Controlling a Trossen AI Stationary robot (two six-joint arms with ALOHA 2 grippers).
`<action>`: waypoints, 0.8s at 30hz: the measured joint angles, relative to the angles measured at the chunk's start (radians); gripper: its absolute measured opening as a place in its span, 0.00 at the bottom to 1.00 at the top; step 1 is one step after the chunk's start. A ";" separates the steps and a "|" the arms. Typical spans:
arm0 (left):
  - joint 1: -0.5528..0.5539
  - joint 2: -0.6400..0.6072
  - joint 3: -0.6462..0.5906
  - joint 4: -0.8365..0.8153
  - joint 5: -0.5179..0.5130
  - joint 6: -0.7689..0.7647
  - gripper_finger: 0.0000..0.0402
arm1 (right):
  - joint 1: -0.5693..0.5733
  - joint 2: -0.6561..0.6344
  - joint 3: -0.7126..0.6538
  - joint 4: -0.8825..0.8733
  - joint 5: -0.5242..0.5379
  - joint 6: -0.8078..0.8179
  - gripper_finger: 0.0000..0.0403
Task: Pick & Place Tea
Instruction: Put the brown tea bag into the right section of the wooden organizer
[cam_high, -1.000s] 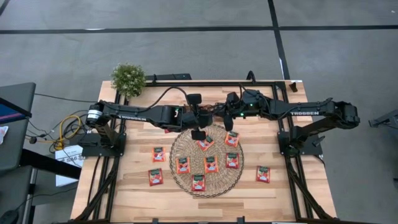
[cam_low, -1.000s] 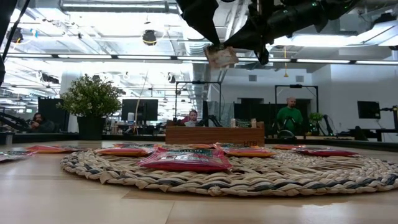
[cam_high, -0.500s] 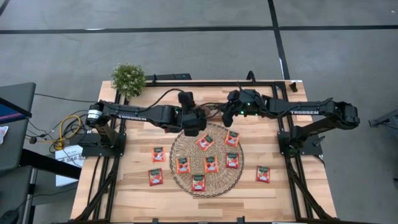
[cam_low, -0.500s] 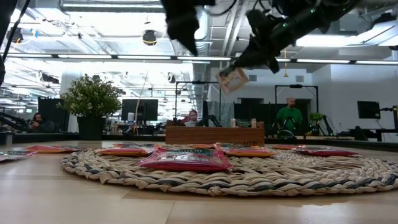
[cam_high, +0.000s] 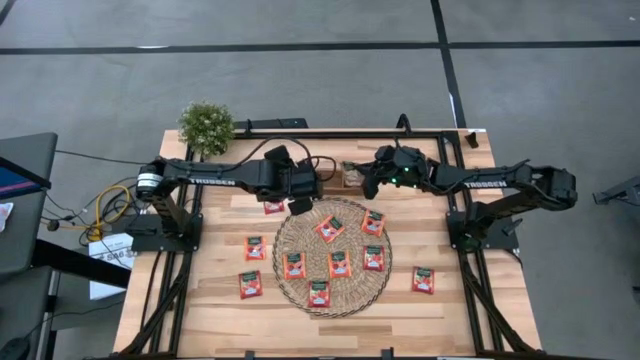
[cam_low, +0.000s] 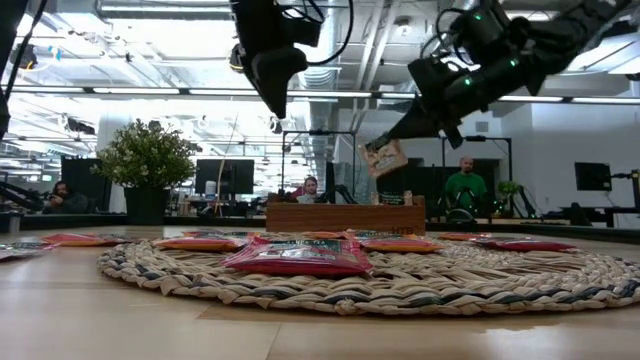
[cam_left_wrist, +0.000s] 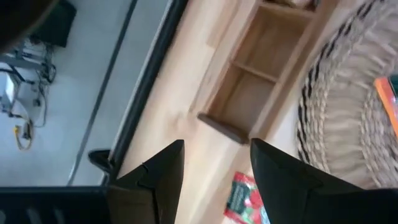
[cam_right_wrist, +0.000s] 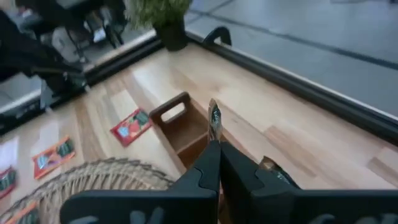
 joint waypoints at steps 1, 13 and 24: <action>0.000 -0.013 -0.021 0.022 0.003 -0.007 0.44 | -0.004 0.000 -0.024 0.035 0.013 0.007 0.00; 0.000 -0.314 -0.356 0.228 0.049 -0.146 0.44 | -0.024 0.000 -0.165 0.201 0.086 0.061 0.00; 0.000 -0.582 -0.530 0.384 0.058 -0.176 0.44 | -0.022 0.000 -0.177 0.231 0.123 0.136 0.00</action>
